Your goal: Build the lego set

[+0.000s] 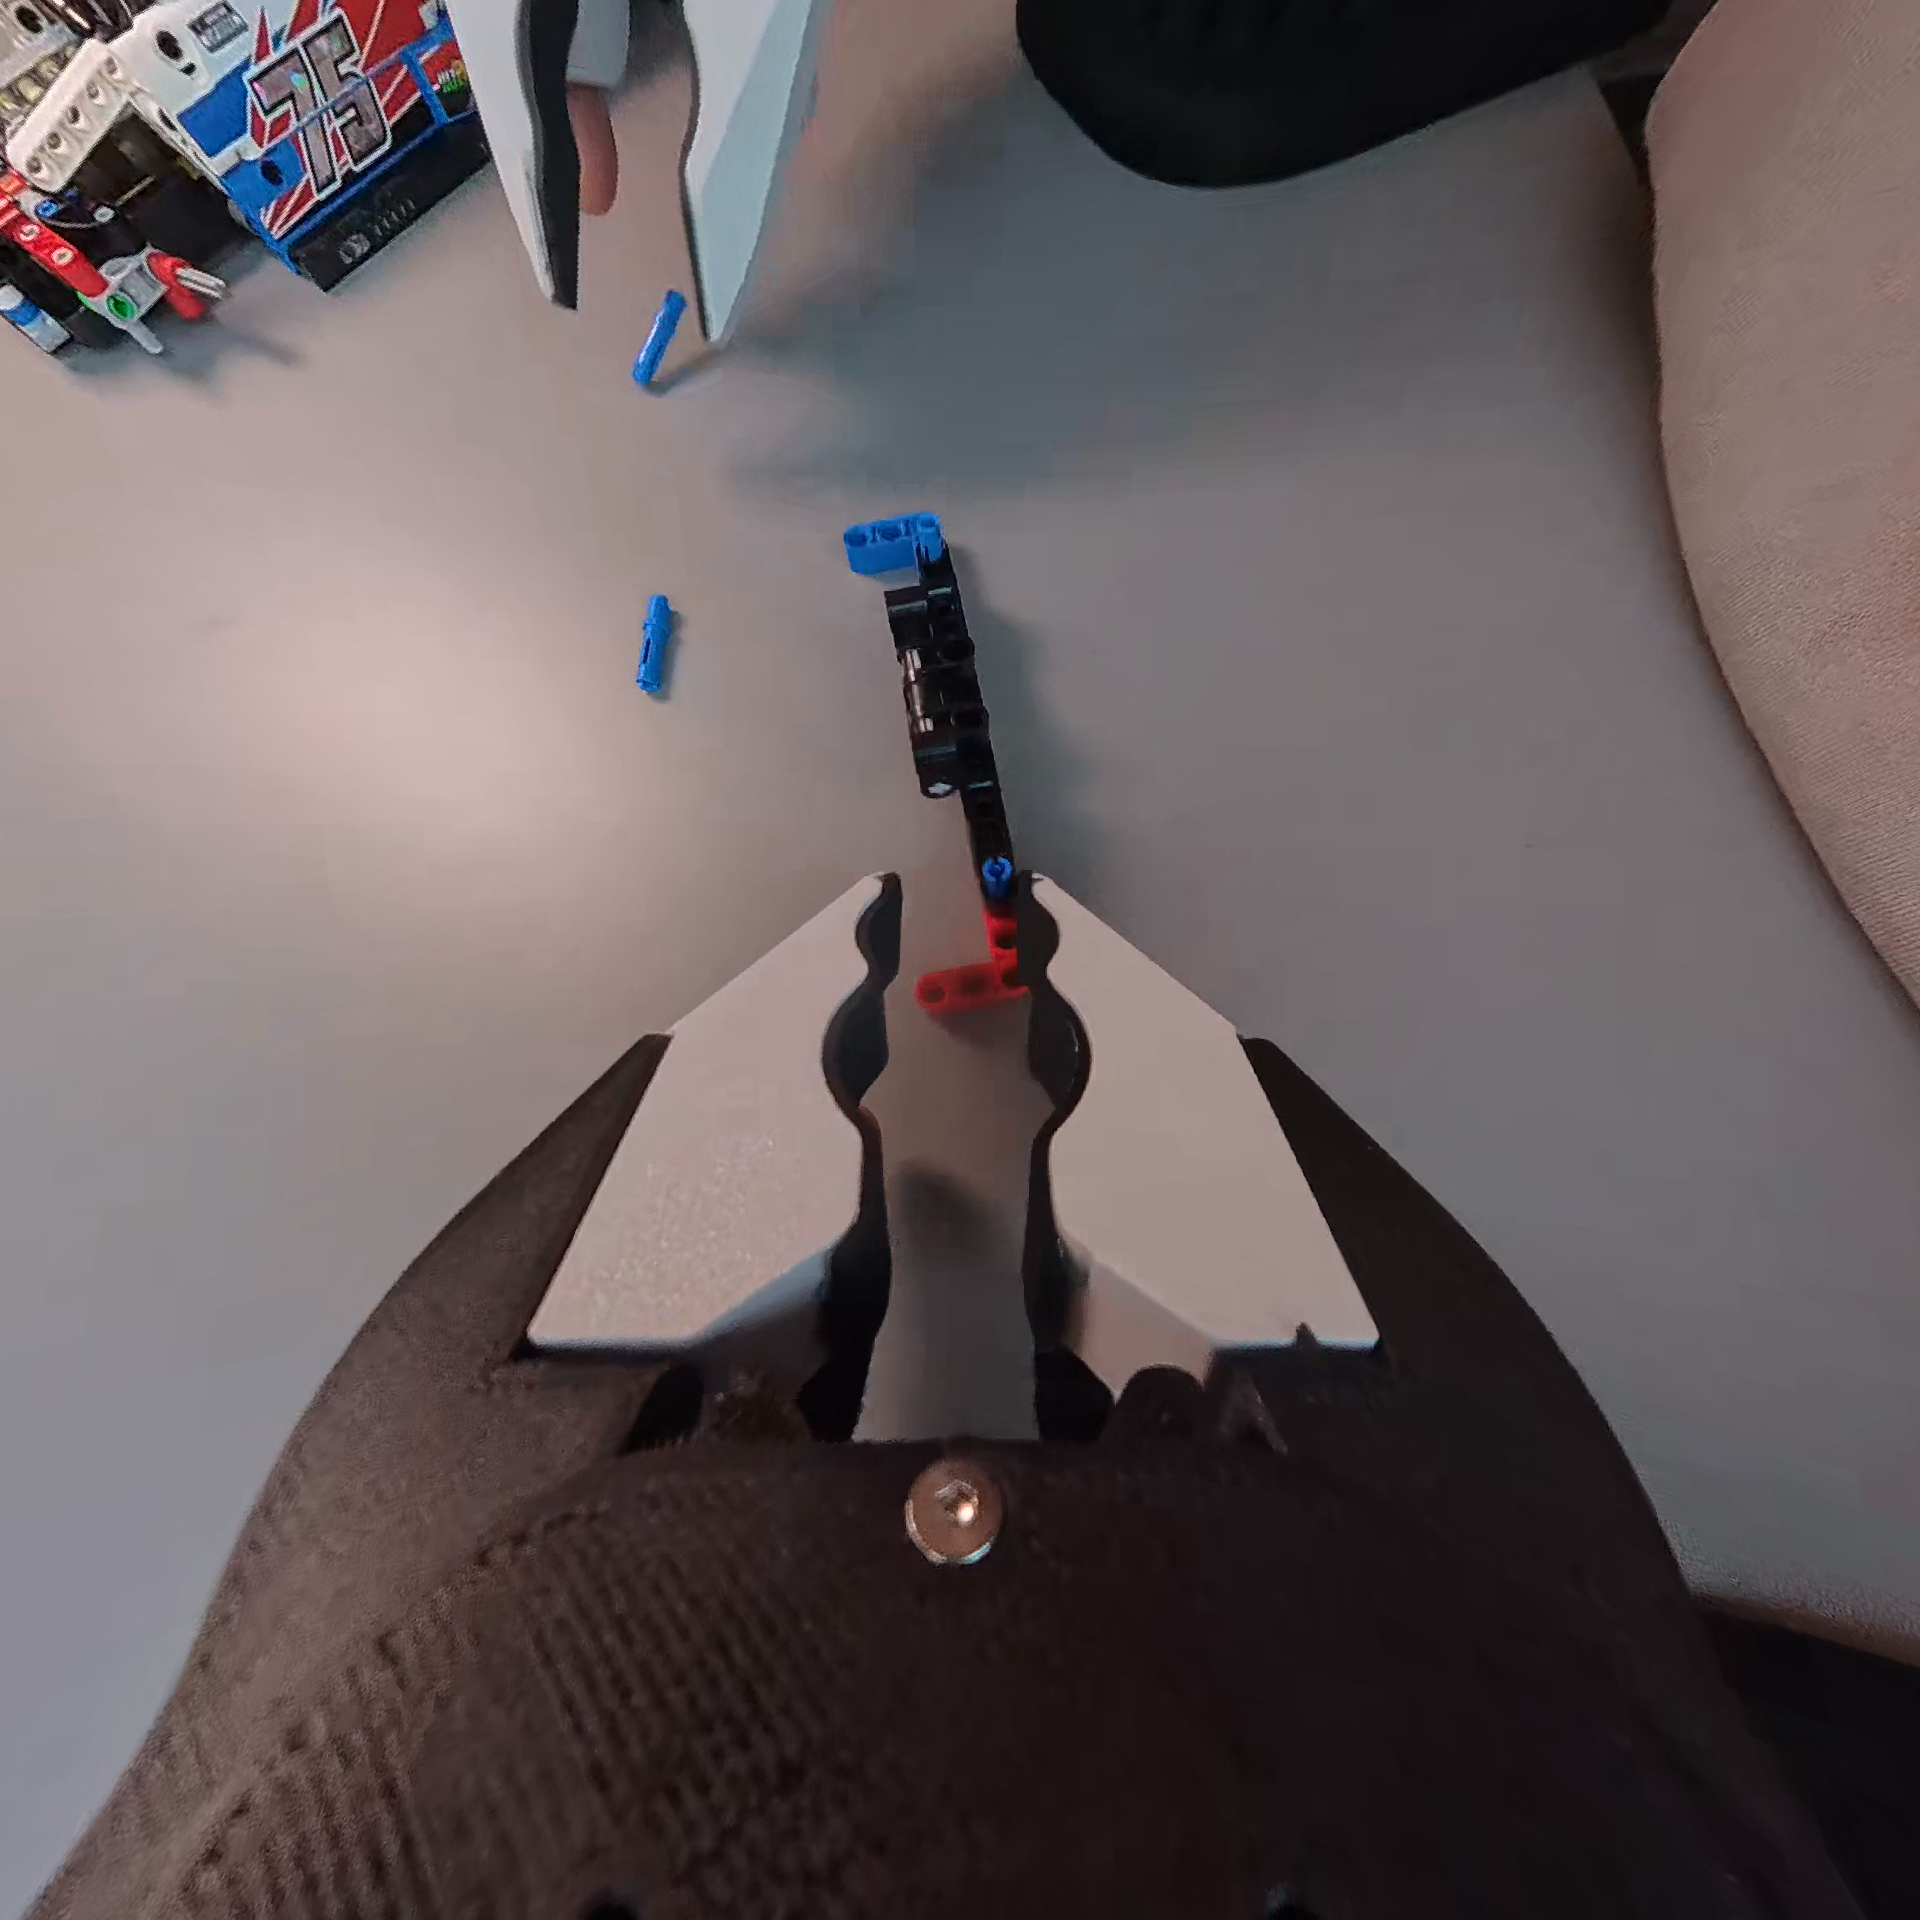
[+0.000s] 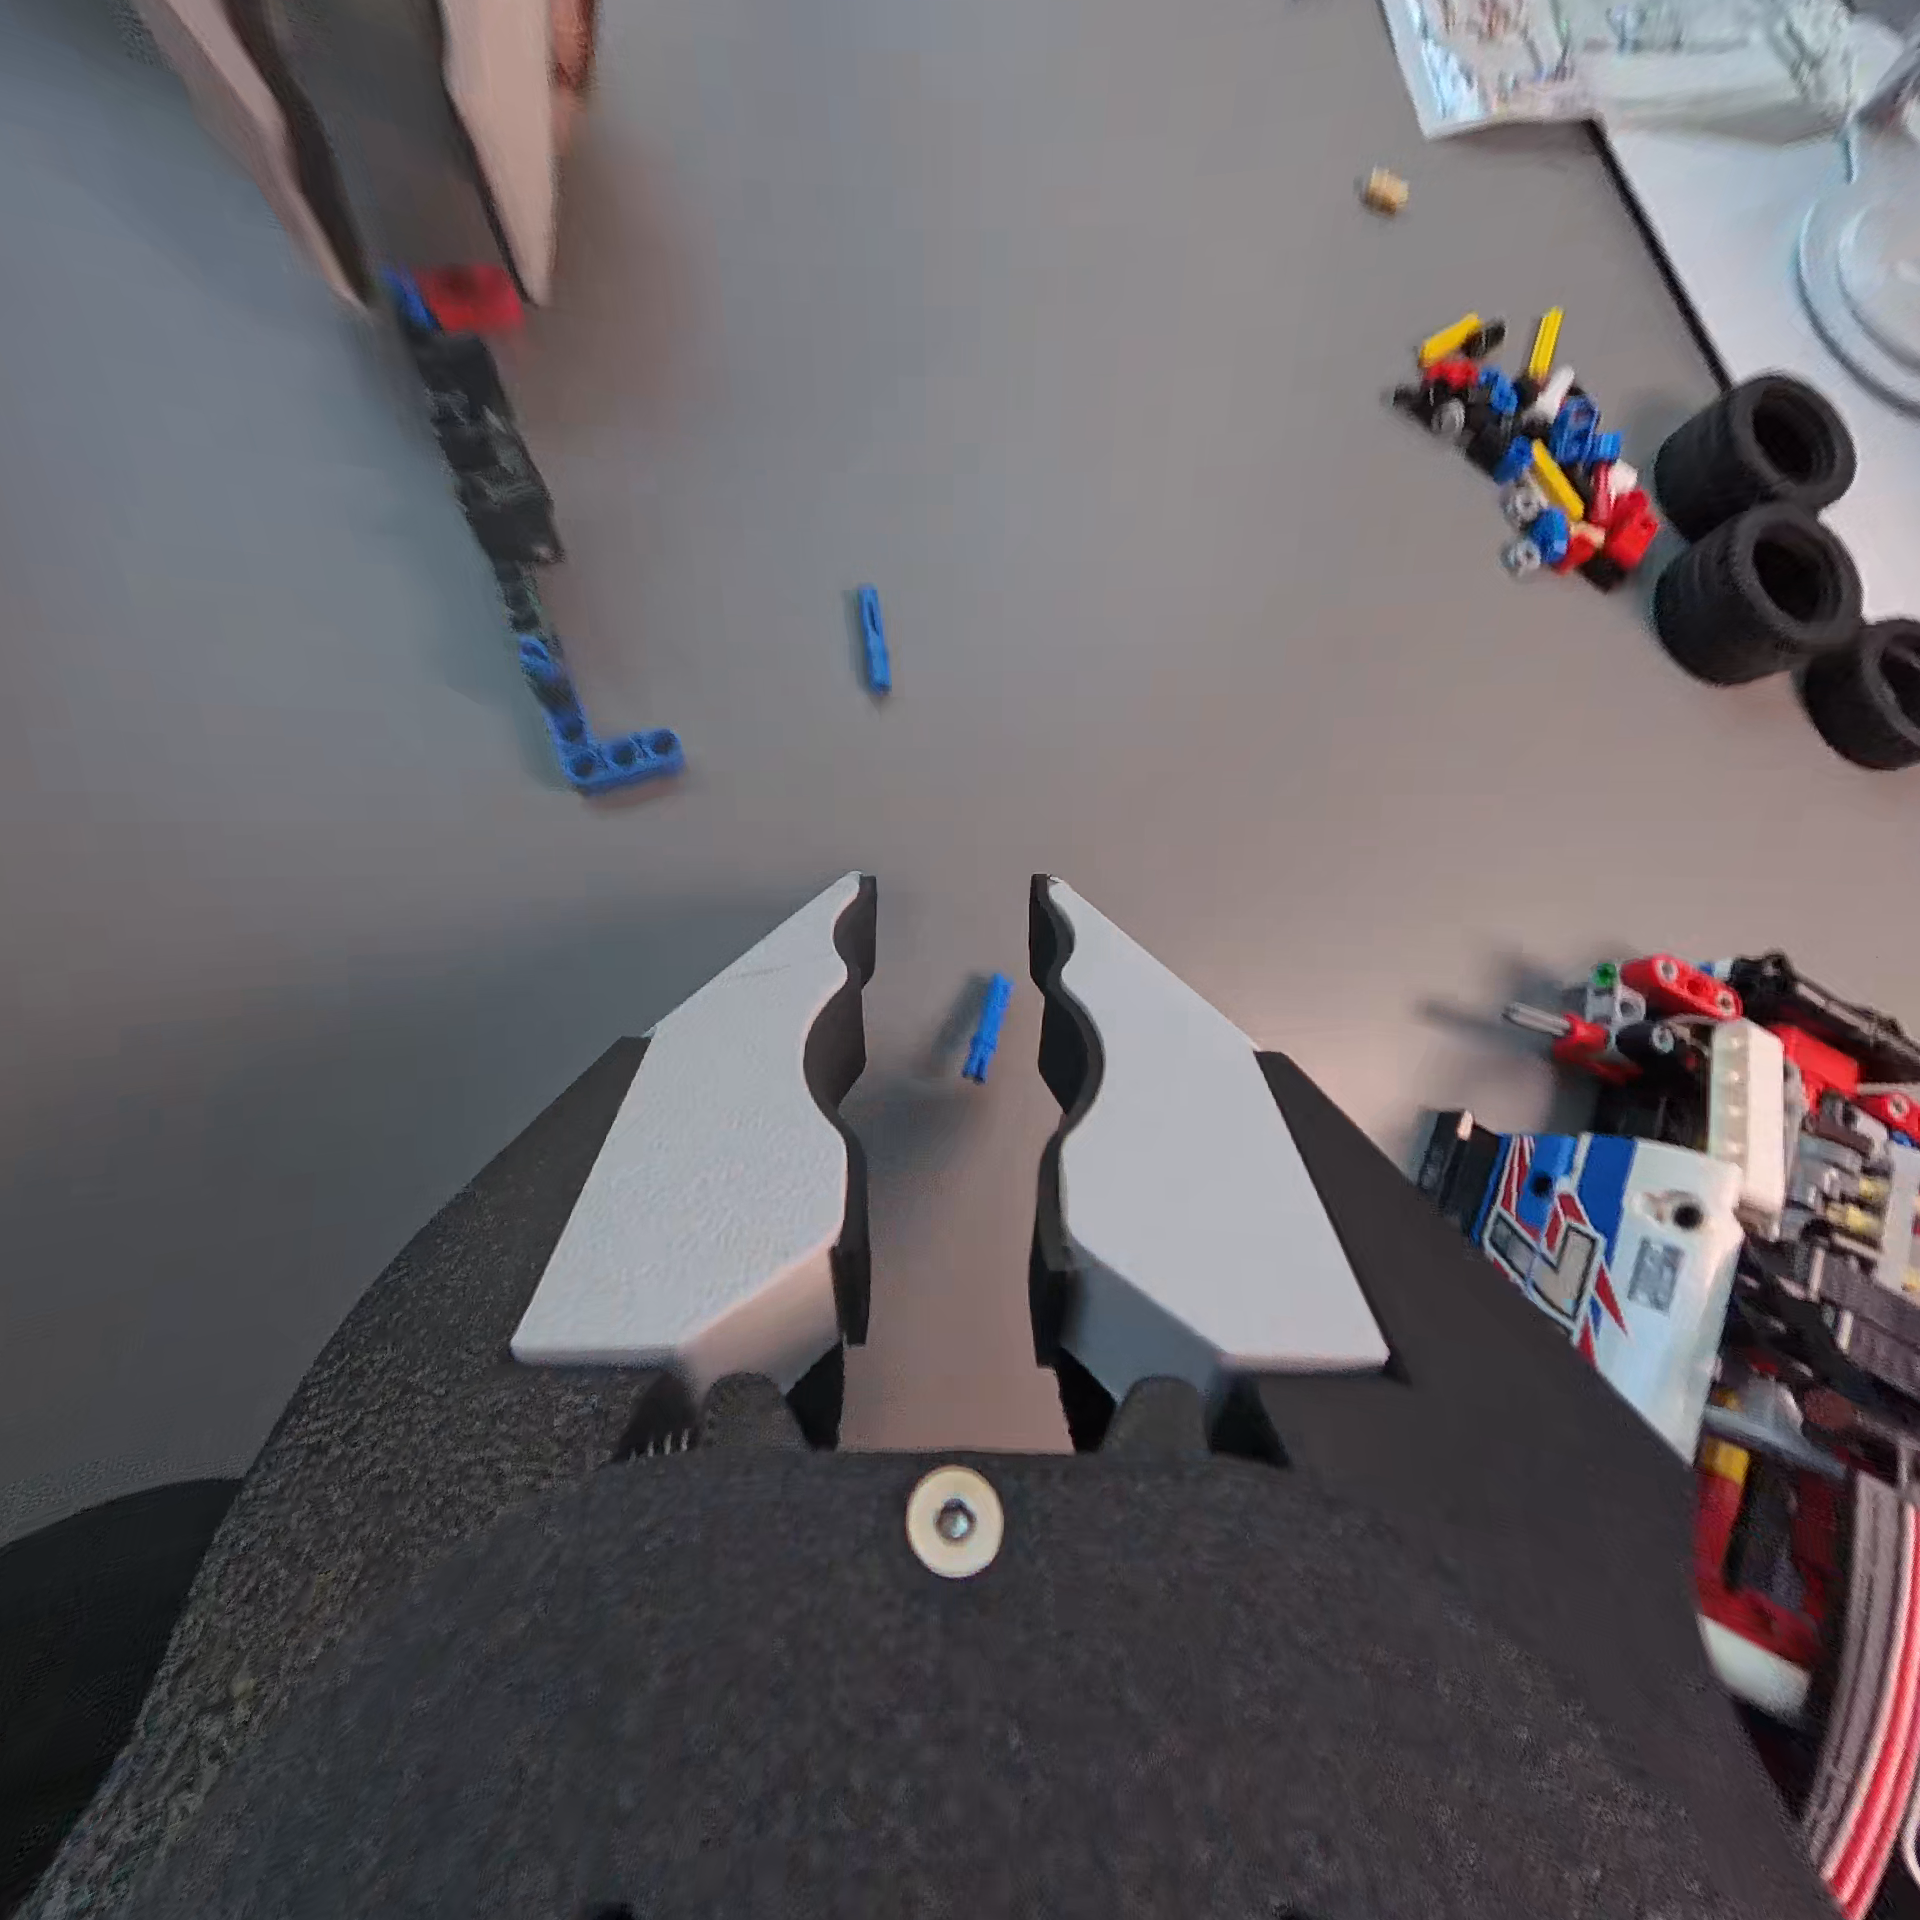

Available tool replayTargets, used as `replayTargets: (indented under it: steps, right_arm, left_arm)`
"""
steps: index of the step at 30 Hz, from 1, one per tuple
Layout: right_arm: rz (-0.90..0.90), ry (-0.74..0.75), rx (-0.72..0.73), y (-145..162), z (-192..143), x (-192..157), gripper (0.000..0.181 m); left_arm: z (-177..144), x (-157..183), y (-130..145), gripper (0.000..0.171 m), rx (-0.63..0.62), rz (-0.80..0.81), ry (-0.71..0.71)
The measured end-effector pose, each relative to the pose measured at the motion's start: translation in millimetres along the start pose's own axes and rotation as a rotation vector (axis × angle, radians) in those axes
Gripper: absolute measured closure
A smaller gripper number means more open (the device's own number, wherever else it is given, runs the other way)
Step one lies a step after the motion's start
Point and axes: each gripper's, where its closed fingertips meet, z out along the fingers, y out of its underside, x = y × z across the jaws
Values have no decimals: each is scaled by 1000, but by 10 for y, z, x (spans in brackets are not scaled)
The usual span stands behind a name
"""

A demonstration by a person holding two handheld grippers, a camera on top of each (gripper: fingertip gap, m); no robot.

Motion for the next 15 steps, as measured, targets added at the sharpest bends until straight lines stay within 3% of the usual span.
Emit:
replayTargets:
  steps: [3, 6, 8, 12, 14, 15]
  right_arm:
    - [-62, -130, 151, -398, -94, -359, 153]
    - [-152, -225, 132, -483, 68, -728, 145]
    - [-219, -199, 62, -409, 237, -783, 143]
    - [-201, -198, 86, -459, 351, -797, 161]
    - [-129, -259, 81, -463, 327, -827, 163]
    - [-61, -295, 61, -451, 321, -824, 164]
  left_arm:
    - [40, -32, 27, 166, -18, -10, -11]
    - [16, -36, -16, 167, 26, -191, 72]
    - [-27, 14, -74, 167, 89, -357, 194]
    - [-128, 52, -170, 168, 210, -651, 403]
    - [-163, -11, -180, 169, 249, -724, 422]
    - [-194, -41, -197, 158, 271, -719, 413]
